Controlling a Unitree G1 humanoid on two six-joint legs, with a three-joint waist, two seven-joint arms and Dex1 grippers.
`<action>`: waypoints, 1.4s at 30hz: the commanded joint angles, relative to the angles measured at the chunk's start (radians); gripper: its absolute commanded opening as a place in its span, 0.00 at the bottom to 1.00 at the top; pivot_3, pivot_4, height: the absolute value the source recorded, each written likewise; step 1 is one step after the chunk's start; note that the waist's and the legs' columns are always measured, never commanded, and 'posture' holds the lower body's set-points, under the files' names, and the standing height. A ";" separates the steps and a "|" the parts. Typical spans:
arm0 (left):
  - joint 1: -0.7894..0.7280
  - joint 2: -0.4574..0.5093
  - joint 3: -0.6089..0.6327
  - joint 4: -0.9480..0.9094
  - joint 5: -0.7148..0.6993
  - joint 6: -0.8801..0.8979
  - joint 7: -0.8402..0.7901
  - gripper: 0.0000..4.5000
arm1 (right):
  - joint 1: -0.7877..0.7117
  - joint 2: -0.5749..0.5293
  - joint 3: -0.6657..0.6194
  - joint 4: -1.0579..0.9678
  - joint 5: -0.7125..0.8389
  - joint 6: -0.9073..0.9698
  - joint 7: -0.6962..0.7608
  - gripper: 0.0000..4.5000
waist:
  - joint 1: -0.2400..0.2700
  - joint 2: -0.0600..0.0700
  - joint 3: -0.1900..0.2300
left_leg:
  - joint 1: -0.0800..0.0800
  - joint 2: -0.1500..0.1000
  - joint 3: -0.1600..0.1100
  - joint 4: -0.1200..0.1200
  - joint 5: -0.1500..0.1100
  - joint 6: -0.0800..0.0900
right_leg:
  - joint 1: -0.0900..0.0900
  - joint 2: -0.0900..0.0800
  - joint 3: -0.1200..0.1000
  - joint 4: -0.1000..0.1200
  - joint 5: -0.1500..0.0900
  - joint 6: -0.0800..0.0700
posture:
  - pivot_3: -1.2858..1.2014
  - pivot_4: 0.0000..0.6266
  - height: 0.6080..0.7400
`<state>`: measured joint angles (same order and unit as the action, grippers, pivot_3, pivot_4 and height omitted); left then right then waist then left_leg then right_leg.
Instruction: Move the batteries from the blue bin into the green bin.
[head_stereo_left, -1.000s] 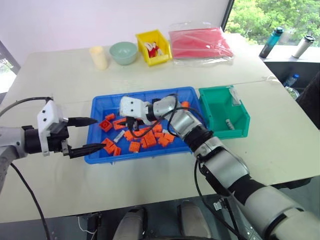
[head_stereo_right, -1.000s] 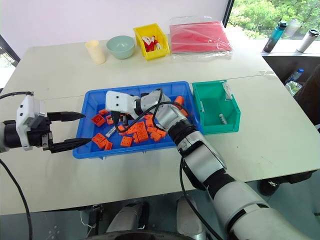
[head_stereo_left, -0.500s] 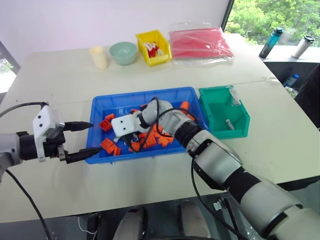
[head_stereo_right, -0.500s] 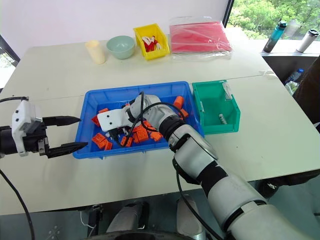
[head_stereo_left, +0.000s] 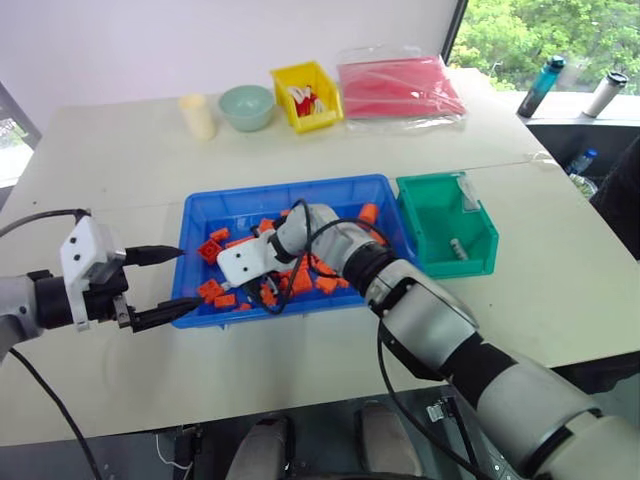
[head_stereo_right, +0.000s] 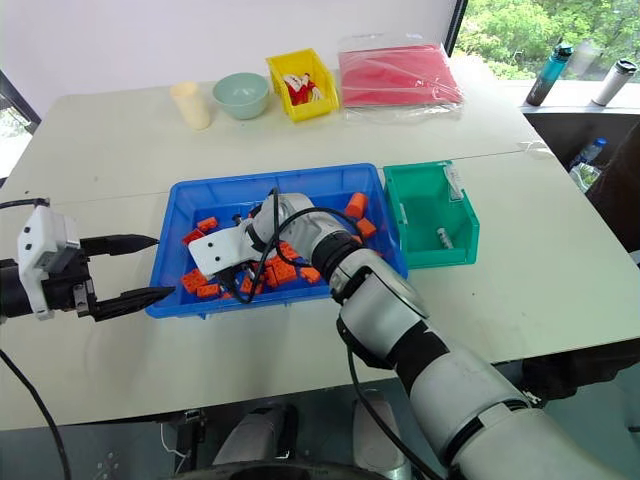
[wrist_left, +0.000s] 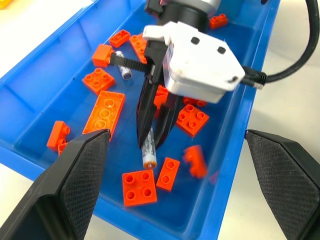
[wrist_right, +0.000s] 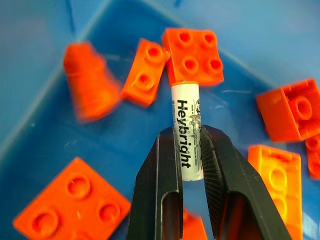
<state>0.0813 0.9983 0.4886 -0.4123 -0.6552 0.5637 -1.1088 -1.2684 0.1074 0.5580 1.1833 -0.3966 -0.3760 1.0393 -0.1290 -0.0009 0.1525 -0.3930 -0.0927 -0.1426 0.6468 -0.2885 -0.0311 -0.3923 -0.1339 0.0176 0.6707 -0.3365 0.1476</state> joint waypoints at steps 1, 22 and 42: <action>-0.017 -0.004 0.010 -0.007 -0.016 -0.005 0.004 1.00 | -0.013 -0.006 -0.031 -0.027 0.018 0.020 0.015 0.01 | 0.001 0.000 0.000 | 0.000 0.000 0.000 0.000 0.000 0.000 | 0.000 0.000 0.000 0.000 0.000 0.000 | 0.52 0.24 1.00; -0.340 -0.124 -0.254 0.189 -0.031 0.029 0.008 1.00 | 0.611 -0.692 -0.775 -1.582 0.308 1.525 -0.124 0.01 | 0.060 -0.001 -0.001 | -0.011 -0.001 0.003 0.005 0.000 0.000 | -0.006 -0.001 0.002 0.003 0.000 0.000 | 0.52 0.24 1.00; -0.329 -0.105 -0.272 0.157 0.006 -0.006 -0.036 1.00 | 0.503 -0.745 -0.668 -1.436 0.523 1.432 -0.270 0.86 | 0.050 0.000 0.000 | -0.011 0.000 0.009 0.005 0.000 0.000 | -0.007 -0.001 0.003 0.001 0.000 0.000 | 0.52 0.24 1.00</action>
<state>-0.2497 0.8768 0.1831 -0.2252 -0.6420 0.5624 -1.1495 -0.7158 -0.6638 -0.1561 -0.2391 0.0780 1.0885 0.7526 -0.0789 -0.0011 0.1522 -0.4031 -0.0914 -0.1340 0.6514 -0.2885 -0.0308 -0.3999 -0.1347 0.0204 0.6707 -0.3363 0.1470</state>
